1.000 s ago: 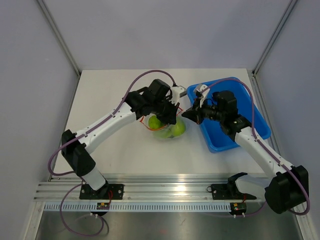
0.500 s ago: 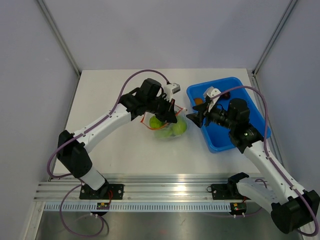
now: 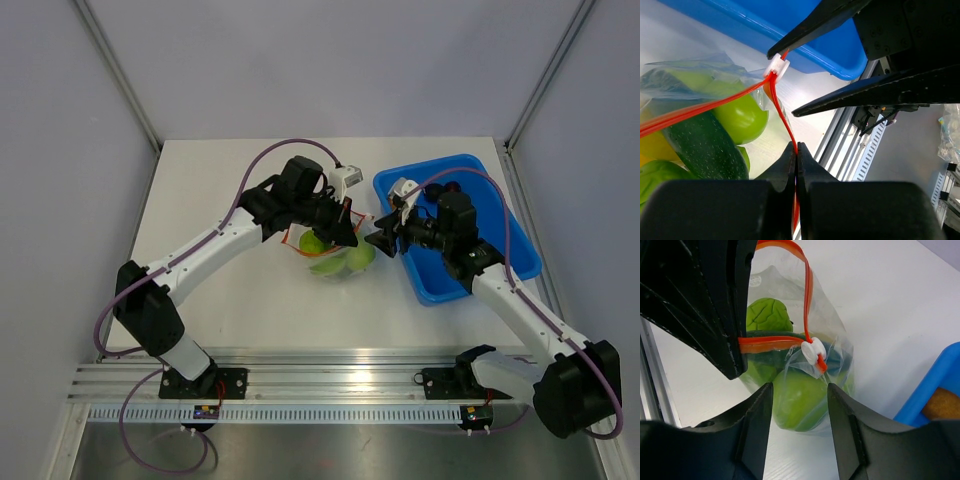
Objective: Place the food in the zip-top bag and seal the zipper
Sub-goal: Adjust the zipper food storage bag at the center of the board.
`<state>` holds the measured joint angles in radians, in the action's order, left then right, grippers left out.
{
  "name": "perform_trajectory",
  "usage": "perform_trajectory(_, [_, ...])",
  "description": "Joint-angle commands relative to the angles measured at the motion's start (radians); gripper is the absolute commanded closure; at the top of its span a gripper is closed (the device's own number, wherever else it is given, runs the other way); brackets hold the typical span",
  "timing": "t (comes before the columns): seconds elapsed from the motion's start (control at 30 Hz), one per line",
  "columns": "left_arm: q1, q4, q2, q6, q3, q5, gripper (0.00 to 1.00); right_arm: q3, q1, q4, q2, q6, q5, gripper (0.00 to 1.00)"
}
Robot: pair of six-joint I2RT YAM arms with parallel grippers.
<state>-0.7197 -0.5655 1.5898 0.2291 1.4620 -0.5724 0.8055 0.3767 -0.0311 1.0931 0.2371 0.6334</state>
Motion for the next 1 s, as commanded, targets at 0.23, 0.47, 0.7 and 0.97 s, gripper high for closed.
perform_trajectory(0.23, [0.000, 0.044, -0.057, -0.013, -0.008, -0.041, 1.00, 0.070, -0.033, 0.102, 0.077, 0.053, 0.186, 0.53])
perform_trajectory(0.47, [0.000, 0.032, -0.056, -0.027, -0.009, -0.043, 1.00, 0.077, -0.045, 0.112, 0.074, 0.047, 0.282, 0.52])
perform_trajectory(0.7, [0.000, 0.026, -0.048, -0.033, -0.008, -0.060, 1.00, 0.104, -0.053, 0.105, 0.117, 0.054, 0.275, 0.53])
perform_trajectory(0.97, [0.000, -0.011, -0.053, -0.065, -0.003, -0.050, 1.00, 0.130, -0.085, 0.036, 0.114, 0.125, 0.206, 0.44])
